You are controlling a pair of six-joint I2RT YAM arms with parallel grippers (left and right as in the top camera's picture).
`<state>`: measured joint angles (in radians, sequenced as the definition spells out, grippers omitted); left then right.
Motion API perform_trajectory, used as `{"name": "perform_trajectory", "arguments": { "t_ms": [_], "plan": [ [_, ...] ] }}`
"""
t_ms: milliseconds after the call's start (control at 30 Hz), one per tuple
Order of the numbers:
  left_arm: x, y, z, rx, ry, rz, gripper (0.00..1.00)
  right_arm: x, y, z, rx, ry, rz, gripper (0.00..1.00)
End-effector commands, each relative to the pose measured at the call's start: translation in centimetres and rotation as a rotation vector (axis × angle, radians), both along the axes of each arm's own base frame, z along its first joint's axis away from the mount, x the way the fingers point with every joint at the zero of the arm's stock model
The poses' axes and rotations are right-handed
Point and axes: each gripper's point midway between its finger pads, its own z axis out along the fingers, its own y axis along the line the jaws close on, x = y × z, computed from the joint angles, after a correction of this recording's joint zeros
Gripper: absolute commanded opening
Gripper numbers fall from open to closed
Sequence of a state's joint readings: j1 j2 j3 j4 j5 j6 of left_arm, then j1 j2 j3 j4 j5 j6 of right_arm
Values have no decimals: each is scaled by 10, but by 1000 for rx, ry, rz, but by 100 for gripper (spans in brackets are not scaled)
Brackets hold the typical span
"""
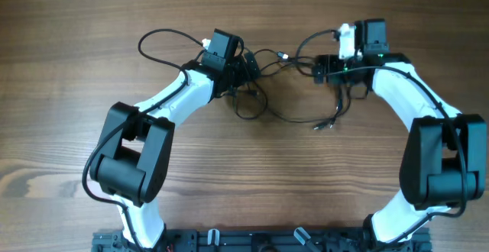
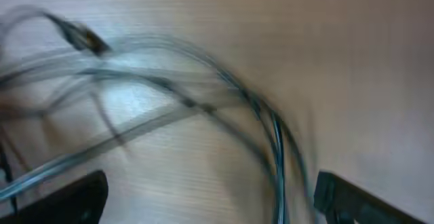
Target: Untangle cables
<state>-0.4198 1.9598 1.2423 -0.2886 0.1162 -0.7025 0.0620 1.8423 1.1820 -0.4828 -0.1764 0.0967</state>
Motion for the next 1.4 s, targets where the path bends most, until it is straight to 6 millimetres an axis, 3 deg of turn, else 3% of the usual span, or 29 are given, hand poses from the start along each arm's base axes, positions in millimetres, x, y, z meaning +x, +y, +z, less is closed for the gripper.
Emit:
{"name": "perform_trajectory", "arguments": {
  "t_ms": [0,33,133,233,367,467,600,700,767,800,833,900,967,1000,1067,1100,1200,1233,1300,1367],
  "plan": [
    [-3,0,-10,8,20,9,100,-32,-18,24,47,114,-374,100],
    [-3,0,-10,8,21,10,100,-48,-17,39,84,150,-448,100],
    [-3,0,-10,7,20,10,100,-70,10,60,281,252,-525,100],
    [-3,0,-10,8,21,10,100,-92,43,61,477,459,-663,100],
    [-3,0,-10,8,21,10,100,-109,68,38,473,596,-833,99],
    [-3,0,-10,8,21,10,100,-128,87,14,419,693,-1058,96],
    [-3,0,-10,8,22,9,100,-128,88,-11,349,680,-1263,97],
    [-5,1,-11,12,31,10,100,-126,89,-31,328,708,-1323,97],
    [-7,2,-12,16,38,10,100,-132,91,-46,295,751,-1316,84],
    [-7,2,-12,17,41,10,100,-135,94,-52,286,781,-1291,70],
    [-7,2,-13,17,41,10,99,-135,94,-56,280,785,-1280,51],
    [-7,2,-12,17,41,10,93,-125,97,-59,287,735,-1106,4],
    [-7,2,-12,18,41,10,86,-106,114,-49,343,623,-684,4],
    [-7,3,-13,18,41,10,85,-102,113,-45,331,580,-601,4],
    [-5,7,-13,39,31,24,85,-105,94,-32,243,517,-602,4],
    [-4,10,-13,54,27,33,85,-104,84,-15,198,443,-560,4],
    [-3,12,-14,65,22,41,83,-99,81,50,198,224,-320,4],
    [-3,12,-14,65,22,41,79,-101,80,89,214,105,-226,4],
    [-4,13,-14,66,25,41,72,-105,78,134,243,-44,-153,4],
    [-6,14,-17,69,31,41,57,-110,70,177,256,-206,-124,4]
  ]
}}
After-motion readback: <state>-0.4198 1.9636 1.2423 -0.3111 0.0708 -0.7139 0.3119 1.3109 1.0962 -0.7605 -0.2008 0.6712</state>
